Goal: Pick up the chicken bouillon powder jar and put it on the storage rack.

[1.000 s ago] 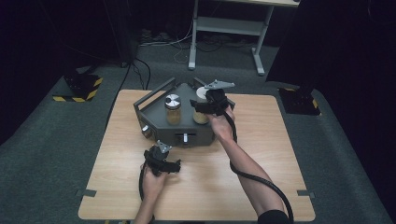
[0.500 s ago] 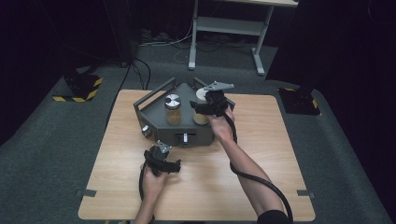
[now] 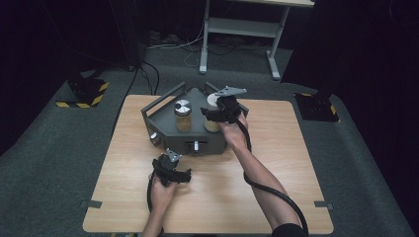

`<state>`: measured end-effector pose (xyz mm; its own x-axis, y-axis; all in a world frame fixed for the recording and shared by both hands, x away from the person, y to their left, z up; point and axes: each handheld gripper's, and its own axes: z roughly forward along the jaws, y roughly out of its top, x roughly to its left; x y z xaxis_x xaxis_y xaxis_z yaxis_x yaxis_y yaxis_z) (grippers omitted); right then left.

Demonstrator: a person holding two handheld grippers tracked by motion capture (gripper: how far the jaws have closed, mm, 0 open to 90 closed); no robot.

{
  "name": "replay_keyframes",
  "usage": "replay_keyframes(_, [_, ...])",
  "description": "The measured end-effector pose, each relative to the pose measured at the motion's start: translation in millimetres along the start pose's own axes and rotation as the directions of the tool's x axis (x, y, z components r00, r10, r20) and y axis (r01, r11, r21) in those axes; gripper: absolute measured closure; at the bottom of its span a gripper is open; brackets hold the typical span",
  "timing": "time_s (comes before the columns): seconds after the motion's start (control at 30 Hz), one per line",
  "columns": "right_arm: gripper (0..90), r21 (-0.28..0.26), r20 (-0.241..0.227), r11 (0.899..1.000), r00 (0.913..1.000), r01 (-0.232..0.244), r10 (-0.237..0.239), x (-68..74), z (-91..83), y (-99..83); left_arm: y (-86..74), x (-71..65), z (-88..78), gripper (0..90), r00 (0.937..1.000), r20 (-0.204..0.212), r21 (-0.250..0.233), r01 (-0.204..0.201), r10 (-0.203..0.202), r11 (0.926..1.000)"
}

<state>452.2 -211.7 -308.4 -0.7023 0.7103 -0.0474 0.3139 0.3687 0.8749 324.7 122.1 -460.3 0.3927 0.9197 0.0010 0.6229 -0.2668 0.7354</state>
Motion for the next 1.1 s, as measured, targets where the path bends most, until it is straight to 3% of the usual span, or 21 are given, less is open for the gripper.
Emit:
replay_keyframes(0.13, [32.9,0.008,0.004,1.0,1.0,0.003,-0.003,0.5,0.0,1.2,0.0,-0.1,0.0,0.6,1.0,-0.001,0.0,0.0,0.0,1.0])
replay_keyframes(0.37, [15.0,0.009,0.033,1.0,0.9993,0.015,-0.015,5.0,-2.5,-2.2,0.0,0.0,0.0,0.6,1.0,0.001,0.0,0.002,-0.002,1.0])
replay_keyframes(0.5, [10.3,0.007,0.02,1.0,0.9998,0.004,-0.005,0.9,-6.2,-2.9,0.0,-0.1,0.0,0.6,1.0,0.0,0.0,0.002,-0.002,1.0])
replay_keyframes(1.1, [7.6,-0.002,-0.01,1.0,0.9999,-0.004,0.004,-14.8,-27.1,-20.5,0.2,0.1,0.0,0.6,1.0,0.001,0.001,-0.001,0.001,1.0])
